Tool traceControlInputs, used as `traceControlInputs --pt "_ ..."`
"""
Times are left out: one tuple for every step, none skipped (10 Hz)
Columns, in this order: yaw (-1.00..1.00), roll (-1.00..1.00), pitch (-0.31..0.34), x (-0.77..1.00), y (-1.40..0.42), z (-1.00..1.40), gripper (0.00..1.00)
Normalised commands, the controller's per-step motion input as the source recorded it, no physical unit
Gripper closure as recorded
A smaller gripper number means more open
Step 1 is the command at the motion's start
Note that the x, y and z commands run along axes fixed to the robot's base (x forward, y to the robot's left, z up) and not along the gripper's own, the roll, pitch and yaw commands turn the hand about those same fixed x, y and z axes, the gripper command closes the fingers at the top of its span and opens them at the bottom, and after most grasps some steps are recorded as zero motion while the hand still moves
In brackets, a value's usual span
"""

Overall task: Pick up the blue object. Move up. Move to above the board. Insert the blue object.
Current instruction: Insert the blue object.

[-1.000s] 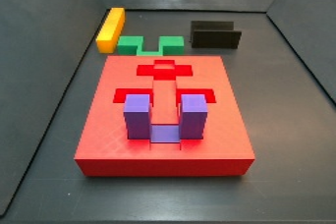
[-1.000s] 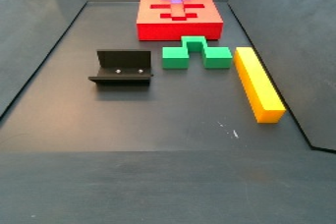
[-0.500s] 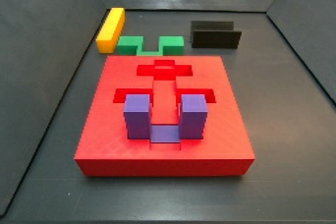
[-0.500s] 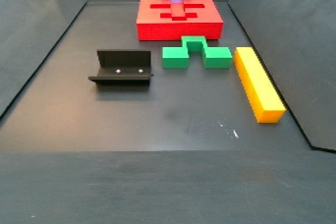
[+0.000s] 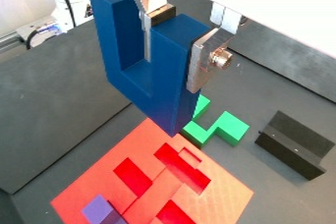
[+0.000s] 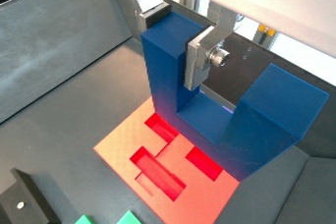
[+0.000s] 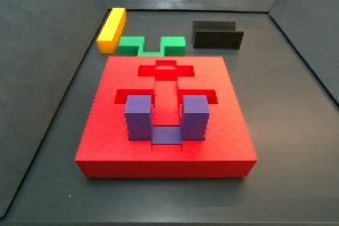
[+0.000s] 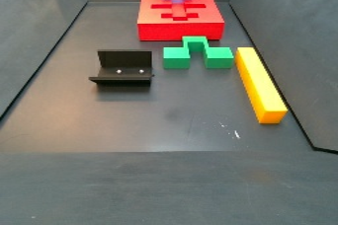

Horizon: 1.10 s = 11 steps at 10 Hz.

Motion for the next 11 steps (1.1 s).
traceControlInputs --pt "0.00 0.00 0.000 0.04 0.00 -0.05 1.00" --pt "0.00 0.04 0.000 0.26 0.10 -0.44 1.00" --pt "0.00 0.15 0.000 0.64 0.25 -0.85 1.00" --pt "0.00 0.20 0.000 0.79 0.29 -0.77 1.00" --pt "0.00 0.19 0.000 0.87 0.31 -0.65 1.00" --pt "0.00 0.20 0.000 0.88 0.28 -0.64 1.00" --pt "0.01 0.20 0.000 0.82 0.18 -0.73 1.00" --pt "0.06 0.18 0.000 0.69 0.05 -0.84 1.00" --pt "0.00 0.15 -0.013 0.30 0.00 -0.86 1.00" --pt "0.00 0.09 -0.029 0.03 0.00 -0.71 1.00" --pt "0.00 0.11 -0.034 0.03 0.00 -0.71 1.00"
